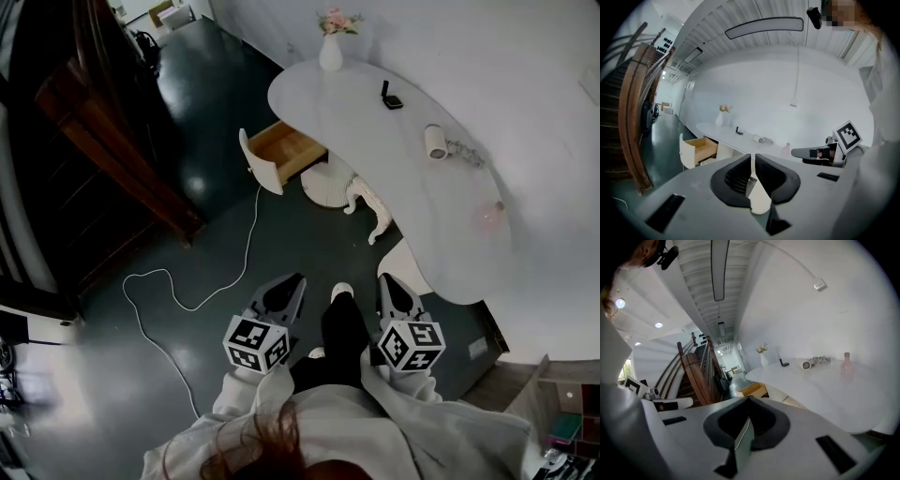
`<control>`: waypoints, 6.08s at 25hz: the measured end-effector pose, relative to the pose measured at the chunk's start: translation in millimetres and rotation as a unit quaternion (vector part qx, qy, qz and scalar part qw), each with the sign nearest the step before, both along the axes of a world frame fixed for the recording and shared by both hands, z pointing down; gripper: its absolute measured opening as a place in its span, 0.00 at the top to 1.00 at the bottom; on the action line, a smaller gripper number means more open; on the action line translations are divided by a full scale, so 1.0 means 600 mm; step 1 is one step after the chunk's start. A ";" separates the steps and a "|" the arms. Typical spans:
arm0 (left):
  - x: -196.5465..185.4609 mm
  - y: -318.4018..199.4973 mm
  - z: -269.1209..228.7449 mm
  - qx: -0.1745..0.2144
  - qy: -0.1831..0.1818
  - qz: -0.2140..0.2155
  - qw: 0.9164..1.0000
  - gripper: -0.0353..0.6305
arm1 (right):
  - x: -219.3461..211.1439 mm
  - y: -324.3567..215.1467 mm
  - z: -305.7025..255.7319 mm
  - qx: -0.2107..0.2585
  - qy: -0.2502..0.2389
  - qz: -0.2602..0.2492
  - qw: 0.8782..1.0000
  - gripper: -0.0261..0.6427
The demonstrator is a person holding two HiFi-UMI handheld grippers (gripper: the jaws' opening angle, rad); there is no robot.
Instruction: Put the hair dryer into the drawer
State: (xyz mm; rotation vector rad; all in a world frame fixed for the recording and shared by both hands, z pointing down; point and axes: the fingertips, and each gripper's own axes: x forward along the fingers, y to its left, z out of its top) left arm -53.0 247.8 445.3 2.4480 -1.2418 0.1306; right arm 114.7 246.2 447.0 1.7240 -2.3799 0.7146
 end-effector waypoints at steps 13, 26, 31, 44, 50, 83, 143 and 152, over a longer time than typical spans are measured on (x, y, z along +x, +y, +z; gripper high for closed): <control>0.017 -0.228 -0.013 -0.001 -0.003 -0.023 1.000 0.89 | 0.015 -0.241 -0.018 0.002 -0.002 -0.027 1.000 0.89; 0.055 -0.388 -0.002 -0.012 -0.007 -0.030 0.999 0.89 | 0.065 -0.395 0.005 -0.016 -0.012 -0.024 1.000 0.89; 0.087 -0.442 -0.003 -0.009 -0.011 -0.020 1.000 0.89 | 0.097 -0.446 0.005 -0.013 -0.015 -0.016 1.000 0.89; 0.177 -0.500 0.018 -0.006 -0.029 0.043 0.999 0.89 | 0.170 -0.472 0.038 -0.021 -0.039 0.042 0.998 0.89; 0.225 -0.536 0.026 -0.010 -0.039 0.103 0.994 0.89 | 0.202 -0.492 0.052 -0.029 -0.052 0.088 0.994 0.89; 0.548 -0.780 0.019 0.094 -0.138 0.602 0.781 0.89 | 0.307 -0.554 0.070 -0.077 -0.094 0.440 0.890 0.89; 0.720 -0.714 0.249 0.312 -0.445 0.805 0.239 0.42 | 0.343 -0.450 0.114 -0.098 -0.131 0.485 0.859 0.89; 0.689 -0.693 0.230 0.310 -0.456 0.793 0.259 0.42 | 0.338 -0.412 0.112 -0.090 -0.138 0.465 0.870 0.89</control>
